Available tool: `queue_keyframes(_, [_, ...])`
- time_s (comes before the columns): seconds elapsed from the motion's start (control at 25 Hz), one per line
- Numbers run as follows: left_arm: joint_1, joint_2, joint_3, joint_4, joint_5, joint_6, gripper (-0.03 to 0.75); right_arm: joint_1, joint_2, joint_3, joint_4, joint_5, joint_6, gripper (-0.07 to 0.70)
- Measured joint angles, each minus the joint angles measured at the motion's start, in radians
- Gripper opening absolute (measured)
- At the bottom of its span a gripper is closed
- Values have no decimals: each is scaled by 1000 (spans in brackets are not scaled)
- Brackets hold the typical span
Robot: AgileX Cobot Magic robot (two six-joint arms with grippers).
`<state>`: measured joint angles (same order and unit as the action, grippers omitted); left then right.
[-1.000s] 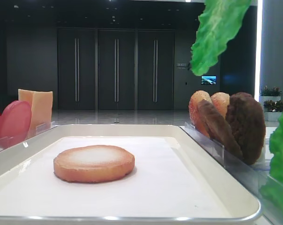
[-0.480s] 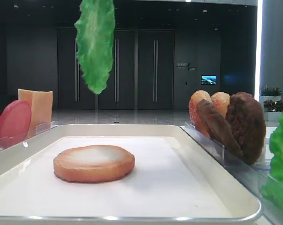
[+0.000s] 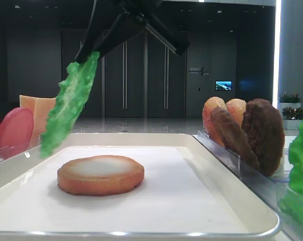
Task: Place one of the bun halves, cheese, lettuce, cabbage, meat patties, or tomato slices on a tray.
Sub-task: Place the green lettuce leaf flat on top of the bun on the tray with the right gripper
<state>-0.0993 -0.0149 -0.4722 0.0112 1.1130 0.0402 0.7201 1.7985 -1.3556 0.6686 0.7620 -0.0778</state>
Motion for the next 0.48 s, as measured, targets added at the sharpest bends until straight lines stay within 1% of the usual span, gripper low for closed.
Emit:
queue_keyframes(0.16, [0, 0, 0, 0, 0, 0, -1, 4, 28, 0, 10, -7, -16, 22])
queue_keyframes(0.28, [0, 0, 0, 0, 0, 0, -1, 11, 44, 0, 37, -18, -45, 22])
queue_keyframes(0.48, [0, 0, 0, 0, 0, 0, -1, 16, 63, 0, 49, -39, -63, 22])
